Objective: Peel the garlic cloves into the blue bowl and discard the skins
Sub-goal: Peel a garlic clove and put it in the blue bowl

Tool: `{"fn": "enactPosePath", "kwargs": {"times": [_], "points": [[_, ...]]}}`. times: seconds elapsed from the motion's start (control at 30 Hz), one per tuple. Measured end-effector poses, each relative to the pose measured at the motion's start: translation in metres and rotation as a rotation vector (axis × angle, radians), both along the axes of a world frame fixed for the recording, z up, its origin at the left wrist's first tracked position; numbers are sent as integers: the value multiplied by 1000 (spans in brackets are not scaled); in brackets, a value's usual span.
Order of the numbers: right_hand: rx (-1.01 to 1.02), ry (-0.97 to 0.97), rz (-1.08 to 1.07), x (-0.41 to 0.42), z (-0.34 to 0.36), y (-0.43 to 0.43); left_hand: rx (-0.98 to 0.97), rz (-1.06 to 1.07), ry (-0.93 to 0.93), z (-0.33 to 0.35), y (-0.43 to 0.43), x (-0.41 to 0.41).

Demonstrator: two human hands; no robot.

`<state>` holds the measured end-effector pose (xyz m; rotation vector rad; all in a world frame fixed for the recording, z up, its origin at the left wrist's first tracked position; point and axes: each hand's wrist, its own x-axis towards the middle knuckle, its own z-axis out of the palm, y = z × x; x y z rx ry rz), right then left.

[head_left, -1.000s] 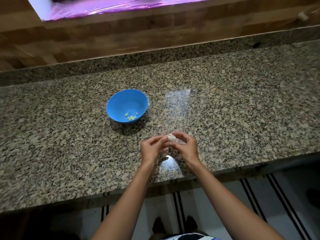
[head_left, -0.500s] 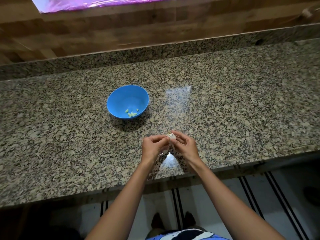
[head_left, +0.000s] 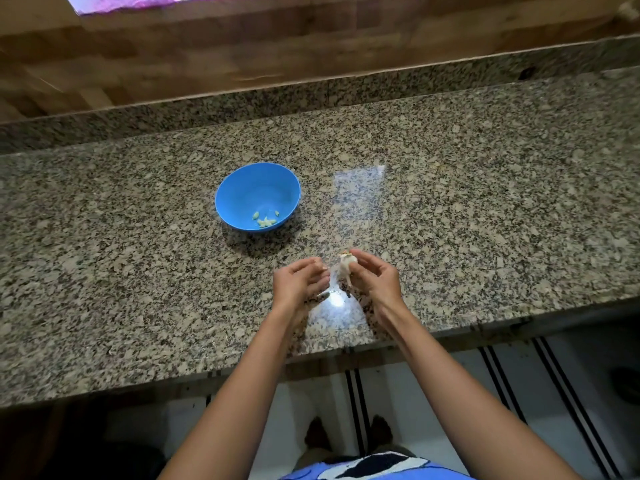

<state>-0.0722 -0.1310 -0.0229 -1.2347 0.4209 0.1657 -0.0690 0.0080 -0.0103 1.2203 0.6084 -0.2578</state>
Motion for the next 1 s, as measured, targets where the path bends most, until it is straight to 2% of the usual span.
{"fn": "enactPosePath", "kwargs": {"times": [0.07,0.1,0.17,0.2,0.3,0.4,0.5,0.57,0.63,0.73,0.83,0.9,1.0], "points": [[-145,19,16,4,-2,-4,119,-10,5,-4,8,3],[-282,14,28,6,-4,-6,302,-62,-29,-8,13,5],[-573,-17,73,11,-7,-13,831,-309,-163,-16,23,5],[-670,-35,93,14,-7,-16,1007,-408,-237,-19,27,4],[-817,-76,144,18,-7,-22,1147,-545,-349,-20,32,2],[-913,-111,196,16,-8,-21,1162,-559,-358,-21,34,2],[-1070,-262,143,7,-5,-12,1010,-437,-250,-18,35,2],[-1017,-419,127,-4,0,1,959,-419,-204,-18,35,3],[-944,-454,230,-17,1,17,962,-440,-191,-17,36,4],[-873,-214,300,-24,-11,26,814,-519,-138,-17,34,4],[-591,71,218,-14,-21,21,581,-588,-6,-6,32,7],[-425,153,223,-6,-22,16,508,-632,74,-1,36,16],[-338,175,226,-2,-23,14,532,-673,122,1,35,22]]}}
